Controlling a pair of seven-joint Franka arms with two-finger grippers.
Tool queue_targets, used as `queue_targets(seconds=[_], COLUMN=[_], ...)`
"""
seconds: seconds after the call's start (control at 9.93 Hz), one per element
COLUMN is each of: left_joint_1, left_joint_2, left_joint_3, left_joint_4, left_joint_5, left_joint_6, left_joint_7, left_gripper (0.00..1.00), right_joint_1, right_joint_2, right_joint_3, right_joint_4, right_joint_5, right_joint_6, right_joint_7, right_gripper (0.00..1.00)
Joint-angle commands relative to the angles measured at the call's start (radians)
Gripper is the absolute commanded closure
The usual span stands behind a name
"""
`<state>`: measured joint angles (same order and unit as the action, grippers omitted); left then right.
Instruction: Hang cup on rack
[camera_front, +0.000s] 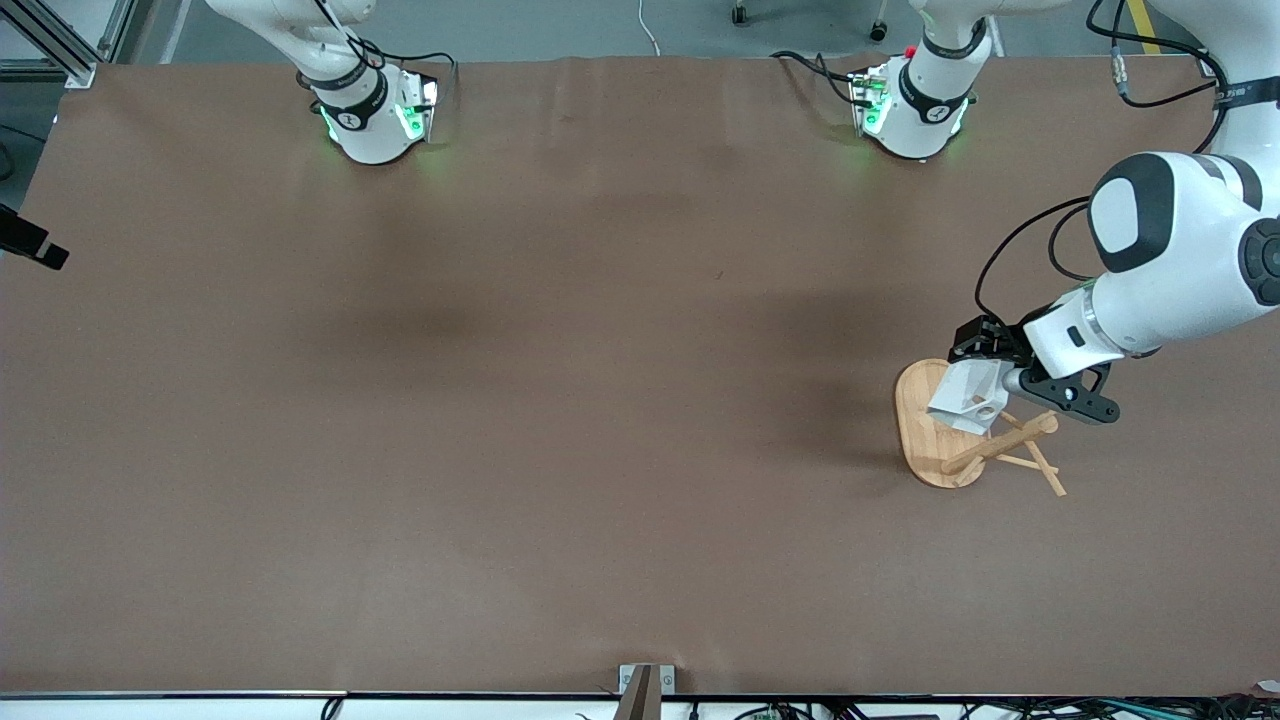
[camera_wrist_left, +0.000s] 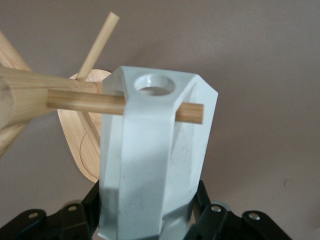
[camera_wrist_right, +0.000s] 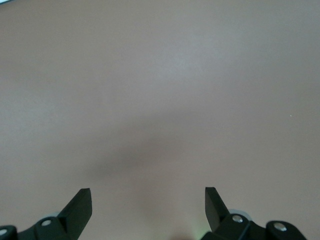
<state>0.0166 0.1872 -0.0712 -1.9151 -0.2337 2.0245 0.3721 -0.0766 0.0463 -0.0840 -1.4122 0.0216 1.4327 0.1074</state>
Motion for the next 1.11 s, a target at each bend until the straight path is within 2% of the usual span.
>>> queue_targets(seconds=[0.0, 0.3, 0.4, 0.5, 0.6, 0.7, 1.01], left_joint_1=[0.002, 0.003, 0.003, 0.002, -0.001, -0.004, -0.009], left_joint_2=[0.011, 0.023, 0.023, 0.02, 0.008, -0.005, -0.014], left_joint_3=[0.007, 0.014, 0.014, 0.027, 0.046, 0.05, 0.051], left_joint_4=[-0.041, -0.044, -0.045, -0.044, -0.036, -0.036, -0.039], left_joint_5=[-0.015, -0.015, -0.015, -0.016, -0.015, -0.01, 0.004], left_joint_6=[0.023, 0.02, 0.02, 0.014, 0.005, -0.007, -0.009], left_joint_7=[0.022, 0.024, 0.024, 0.019, 0.008, 0.005, 0.005], left_gripper=[0.99, 0.92, 0.82, 0.53, 0.18, 0.06, 0.0], right_joint_1=[0.015, 0.006, 0.006, 0.006, 0.006, 0.006, 0.009], right_joint_2=[-0.025, -0.025, -0.025, -0.025, -0.025, -0.025, -0.023], right_joint_3=[0.01, 0.023, 0.023, 0.023, 0.024, 0.024, 0.023], right_joint_4=[-0.027, -0.024, -0.024, -0.022, -0.022, -0.022, -0.022], right_joint_5=[-0.017, -0.015, -0.017, -0.015, -0.015, -0.014, -0.011], right_joint_6=[0.029, 0.031, 0.031, 0.031, 0.031, 0.029, 0.029], right_joint_7=[-0.055, -0.055, -0.057, -0.057, -0.057, -0.057, -0.054], right_gripper=[0.0, 0.0, 0.0, 0.0, 0.0, 0.0, 0.0])
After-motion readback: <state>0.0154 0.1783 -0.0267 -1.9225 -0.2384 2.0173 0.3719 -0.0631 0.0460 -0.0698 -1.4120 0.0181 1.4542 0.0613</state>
